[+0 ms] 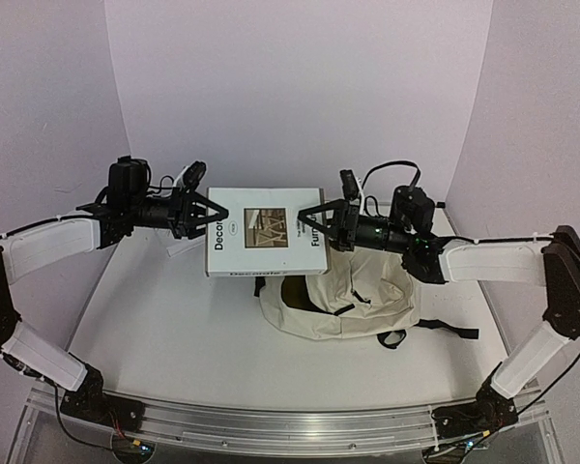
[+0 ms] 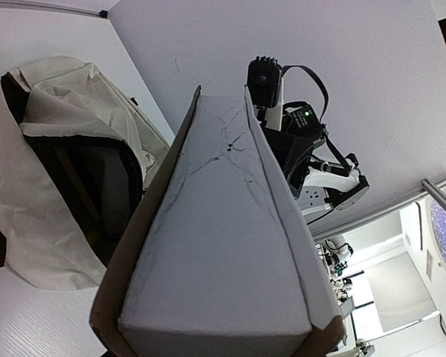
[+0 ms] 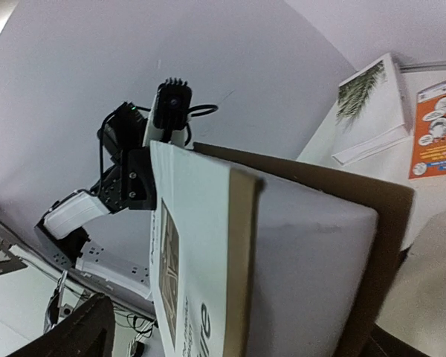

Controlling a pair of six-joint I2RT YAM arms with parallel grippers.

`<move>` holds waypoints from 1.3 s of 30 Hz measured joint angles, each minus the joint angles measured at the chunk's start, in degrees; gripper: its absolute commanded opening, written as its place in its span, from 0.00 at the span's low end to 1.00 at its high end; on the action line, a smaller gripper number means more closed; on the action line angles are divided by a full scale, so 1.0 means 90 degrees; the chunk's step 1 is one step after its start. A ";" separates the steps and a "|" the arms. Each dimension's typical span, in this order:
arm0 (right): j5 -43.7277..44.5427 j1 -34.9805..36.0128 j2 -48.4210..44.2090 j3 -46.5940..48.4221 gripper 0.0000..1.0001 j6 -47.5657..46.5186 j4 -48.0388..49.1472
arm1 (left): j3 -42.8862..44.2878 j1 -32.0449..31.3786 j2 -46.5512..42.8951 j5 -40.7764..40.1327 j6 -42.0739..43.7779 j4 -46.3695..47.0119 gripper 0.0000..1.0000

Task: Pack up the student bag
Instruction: Place the book in the student bag.

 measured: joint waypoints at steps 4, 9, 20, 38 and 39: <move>0.0894 -0.0002 -0.0714 0.0017 0.98 -0.0920 -0.1421 | 0.0027 0.0226 -0.0034 -0.0102 -0.0165 -0.0007 0.15; 0.2324 0.0019 -0.1613 0.0148 0.97 -0.1846 -0.2798 | 0.0087 0.1030 -0.0216 -0.0488 -0.0568 -0.0005 0.16; 0.5821 0.1433 -0.0840 0.1780 0.96 -0.2764 -0.5515 | -0.0112 0.2504 -0.0544 -0.1392 -0.0908 -0.0219 0.16; 0.7691 0.2052 0.1564 0.3687 0.00 -0.2577 -0.7745 | -0.0971 0.2625 -0.0840 -0.1525 -0.0804 -0.0695 0.18; 0.7723 0.2047 0.1564 0.3752 0.00 -0.2516 -0.7752 | -0.0971 0.2608 -0.0840 -0.1503 -0.0801 -0.0729 0.18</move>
